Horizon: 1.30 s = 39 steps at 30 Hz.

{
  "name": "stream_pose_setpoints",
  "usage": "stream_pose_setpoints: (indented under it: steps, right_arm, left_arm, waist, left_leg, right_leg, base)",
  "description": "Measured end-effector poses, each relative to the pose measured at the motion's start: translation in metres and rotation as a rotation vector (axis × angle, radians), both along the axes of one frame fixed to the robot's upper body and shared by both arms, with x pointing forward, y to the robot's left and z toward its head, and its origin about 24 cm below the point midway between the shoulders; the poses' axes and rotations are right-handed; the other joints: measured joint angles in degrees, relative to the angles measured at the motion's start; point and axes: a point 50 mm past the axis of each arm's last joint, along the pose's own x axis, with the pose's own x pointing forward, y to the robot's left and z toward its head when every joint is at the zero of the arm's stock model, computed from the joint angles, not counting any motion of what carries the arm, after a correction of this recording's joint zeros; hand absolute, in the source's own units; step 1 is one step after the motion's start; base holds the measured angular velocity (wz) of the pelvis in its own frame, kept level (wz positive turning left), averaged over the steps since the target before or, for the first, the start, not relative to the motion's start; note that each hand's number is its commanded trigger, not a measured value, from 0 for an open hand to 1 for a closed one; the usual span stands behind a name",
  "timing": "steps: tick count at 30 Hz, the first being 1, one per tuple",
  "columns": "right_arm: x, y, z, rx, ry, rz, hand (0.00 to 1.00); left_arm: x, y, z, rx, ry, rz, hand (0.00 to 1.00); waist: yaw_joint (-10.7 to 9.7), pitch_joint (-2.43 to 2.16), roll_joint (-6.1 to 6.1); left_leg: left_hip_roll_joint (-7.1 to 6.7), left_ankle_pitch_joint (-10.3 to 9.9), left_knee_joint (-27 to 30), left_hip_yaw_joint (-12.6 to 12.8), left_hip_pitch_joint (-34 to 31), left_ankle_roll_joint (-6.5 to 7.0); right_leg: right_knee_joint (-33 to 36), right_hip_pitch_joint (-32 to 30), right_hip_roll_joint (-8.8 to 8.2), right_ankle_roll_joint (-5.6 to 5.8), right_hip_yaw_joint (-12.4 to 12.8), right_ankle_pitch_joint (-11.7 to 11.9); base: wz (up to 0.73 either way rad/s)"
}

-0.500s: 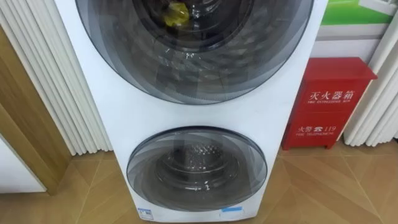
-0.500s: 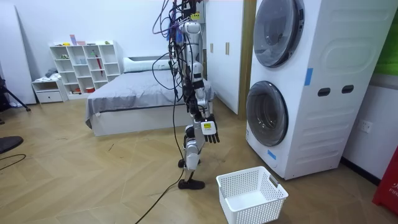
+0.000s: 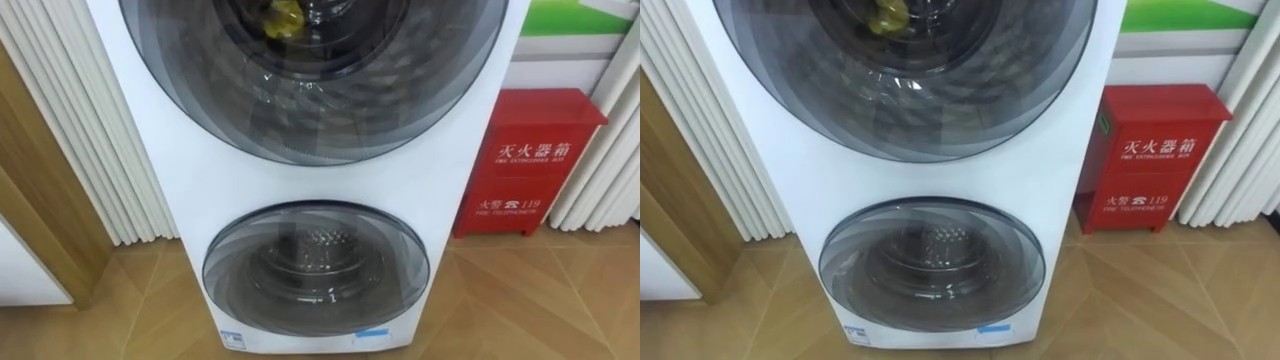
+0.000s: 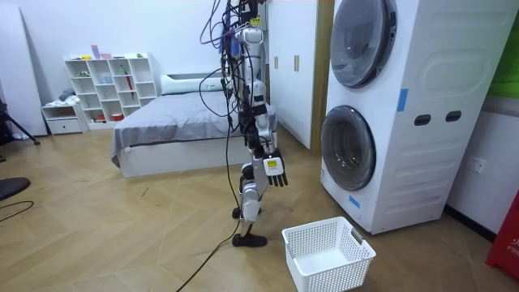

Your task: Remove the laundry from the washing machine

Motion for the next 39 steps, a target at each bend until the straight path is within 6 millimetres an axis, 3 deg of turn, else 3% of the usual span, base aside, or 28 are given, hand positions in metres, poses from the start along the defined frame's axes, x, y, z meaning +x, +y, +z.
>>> stream_pose_setpoints:
  steps: [7, 10, 15, 17, 19, 21, 24, 27, 32, 36, 39]
  right_arm:
    - [0.003, 0.000, 0.000, -0.013, -0.004, -0.028, 0.00]
    - [0.015, -0.004, 0.003, -0.037, -0.033, -0.014, 0.00]
    - [0.085, -0.020, 0.024, -0.105, -0.260, -0.057, 0.00]
    - [0.137, -0.032, 0.049, -0.135, -0.425, -0.082, 0.00]
    - [0.166, -0.041, 0.070, -0.180, -0.531, -0.078, 0.00]
    - [0.207, -0.041, 0.102, -0.203, -0.687, -0.085, 0.00]
    - [0.245, -0.040, 0.143, -0.234, -0.852, -0.077, 0.00]
    - [0.271, -0.037, 0.180, -0.269, -0.990, -0.069, 0.00]
    - [0.297, -0.037, 0.220, -0.300, -1.108, -0.064, 0.00]
    - [0.306, -0.038, 0.255, -0.339, -1.219, -0.028, 0.00]
    - [0.311, -0.037, 0.269, -0.354, -1.259, -0.029, 0.00]
  left_arm:
    - [0.004, 0.001, 0.001, 0.004, -0.011, -0.024, 0.00]
    - [0.010, 0.004, 0.002, 0.015, -0.019, -0.076, 0.00]
    - [0.016, 0.008, 0.003, 0.031, -0.022, -0.145, 0.00]
    - [0.015, 0.011, 0.004, 0.033, -0.020, -0.148, 0.00]
    - [0.019, 0.014, 0.005, 0.036, -0.022, -0.171, 0.00]
    - [0.014, 0.018, 0.005, 0.031, 0.000, -0.170, 0.00]
    - [0.010, 0.023, 0.006, 0.035, 0.040, -0.187, 0.00]
    - [0.009, 0.024, 0.006, 0.046, 0.073, -0.239, 0.00]
    - [0.012, 0.024, 0.007, 0.053, 0.090, -0.284, 0.00]
    - [0.010, 0.023, 0.006, 0.048, 0.120, -0.291, 0.00]
    - [0.010, 0.023, 0.006, 0.050, 0.131, -0.293, 0.00]
  waist:
    - [0.1, -0.08, -0.23]
    - [0.2, -0.09, -0.39]
    - [0.1, -0.05, -0.77]
    - [-0.1, -0.20, -0.92]
    - [0.4, -0.51, -1.42]
    - [0.4, -0.49, -2.11]
    - [0.7, -0.61, -2.61]
    - [1.4, -0.74, -2.78]
    - [2.0, -0.78, -2.84]
    - [2.8, -0.89, -3.02]
    - [3.2, -0.98, -3.16]
  left_leg:
    - [-0.02, 0.0, 0.0, 0.0, -0.3, 0.00]
    - [-0.01, 0.0, 0.2, -0.1, -0.4, 0.00]
    - [-0.04, 0.0, 0.3, -0.1, 0.4, 0.03]
    - [-0.05, 0.1, 0.6, -0.2, 0.5, 0.11]
    - [-0.04, 0.1, 0.6, -0.3, 0.6, 0.17]
    - [-0.04, 0.1, 0.7, -0.4, 0.6, 0.19]
    - [-0.06, 0.1, 0.8, -0.4, 0.2, 0.19]
    - [-0.06, 0.1, 1.0, -0.7, -0.4, 0.20]
    - [-0.08, 0.1, 1.0, -1.2, -0.5, 0.20]
    - [-0.11, 0.2, 0.7, -1.6, -0.8, 0.21]
    - [-0.11, 0.2, 0.6, -1.7, -0.5, 0.21]
  right_leg:
    - [0.0, -0.3, 0.01, 0.00, 0.1, 0.0]
    - [0.2, -0.1, -0.01, 0.00, 0.0, 0.0]
    - [1.0, 0.1, -0.14, 0.01, 0.0, 0.0]
    - [1.0, 0.3, -0.11, 0.03, 0.0, 0.1]
    - [1.2, 0.3, -0.12, 0.02, -0.1, 0.1]
    - [1.3, 0.3, -0.09, 0.01, 0.0, 0.1]
    - [1.7, 0.0, -0.11, 0.01, -0.1, 0.1]
    - [1.9, -0.1, -0.11, 0.00, -0.4, 0.1]
    - [1.8, -0.2, -0.13, 0.00, -0.9, 0.1]
    - [1.9, -0.8, -0.18, 0.00, -1.5, 0.1]
    - [1.9, -0.6, -0.17, 0.00, -1.5, 0.1]
  base:
    - [0.00]
    - [0.00]
    - [0.00]
    - [0.00]
    - [0.02]
    - [0.00]
    - [0.00]
    - [0.05]
    - [0.06]
    - [0.03]
    - [-0.01]
